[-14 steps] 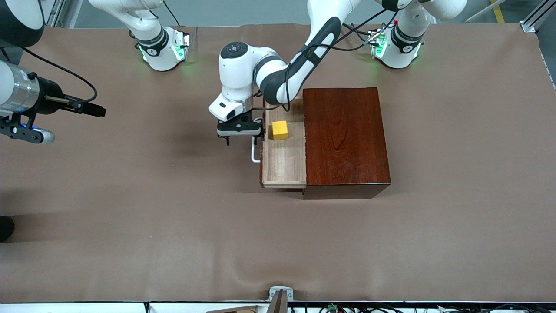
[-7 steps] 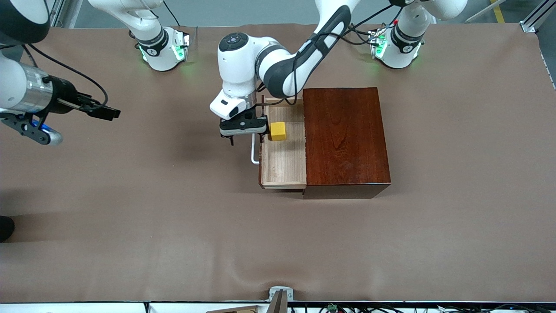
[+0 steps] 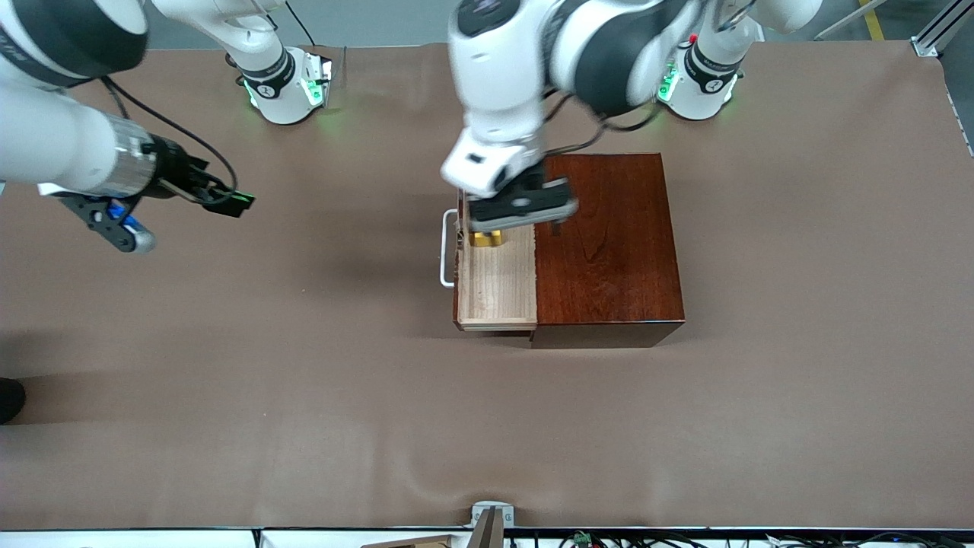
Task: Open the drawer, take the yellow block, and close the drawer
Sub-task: 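Raise the left gripper away while the right gripper reaches toward the drawer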
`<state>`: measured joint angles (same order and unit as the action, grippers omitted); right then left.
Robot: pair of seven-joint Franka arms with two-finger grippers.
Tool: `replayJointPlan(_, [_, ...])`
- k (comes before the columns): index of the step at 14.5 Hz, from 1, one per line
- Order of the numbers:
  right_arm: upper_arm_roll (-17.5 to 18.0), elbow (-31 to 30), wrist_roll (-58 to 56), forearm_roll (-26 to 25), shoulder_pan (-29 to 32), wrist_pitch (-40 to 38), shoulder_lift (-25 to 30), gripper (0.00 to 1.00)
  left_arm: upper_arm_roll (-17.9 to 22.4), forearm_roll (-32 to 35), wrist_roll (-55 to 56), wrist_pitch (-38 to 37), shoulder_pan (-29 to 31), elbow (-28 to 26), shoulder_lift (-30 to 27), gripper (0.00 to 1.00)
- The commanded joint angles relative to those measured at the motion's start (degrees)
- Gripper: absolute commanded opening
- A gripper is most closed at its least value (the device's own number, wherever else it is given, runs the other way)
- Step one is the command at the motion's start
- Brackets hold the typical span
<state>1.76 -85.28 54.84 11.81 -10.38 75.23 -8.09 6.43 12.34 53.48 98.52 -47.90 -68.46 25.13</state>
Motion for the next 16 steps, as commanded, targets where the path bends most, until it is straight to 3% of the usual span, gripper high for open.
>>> replayJointPlan(1, [-0.4,-0.2,10.2,0.9,-4.3,2.0,-0.9,1.0,-0.7,-0.9,-4.4,-4.6,4.9,-2.0,-4.3,1.0])
replayJointPlan(7, [-0.3,-0.7,20.5,1.0,-10.6,7.1,-2.6,1.0,-0.9,-3.2,-15.2,-6.9,15.2,-6.9,-12.3,1.0])
replayJointPlan(10, [-0.4,-1.8,25.5,4.4,-11.6,10.2,-3.3,1.0,-0.9,-3.5,-21.5,-6.9,19.6,-10.9,-17.1,1.0])
replayJointPlan(16, [-0.4,-5.9,37.6,4.3,-17.8,19.8,-3.4,1.0,-1.0,-11.1,-33.0,-7.1,31.8,-10.7,-18.7,1.0])
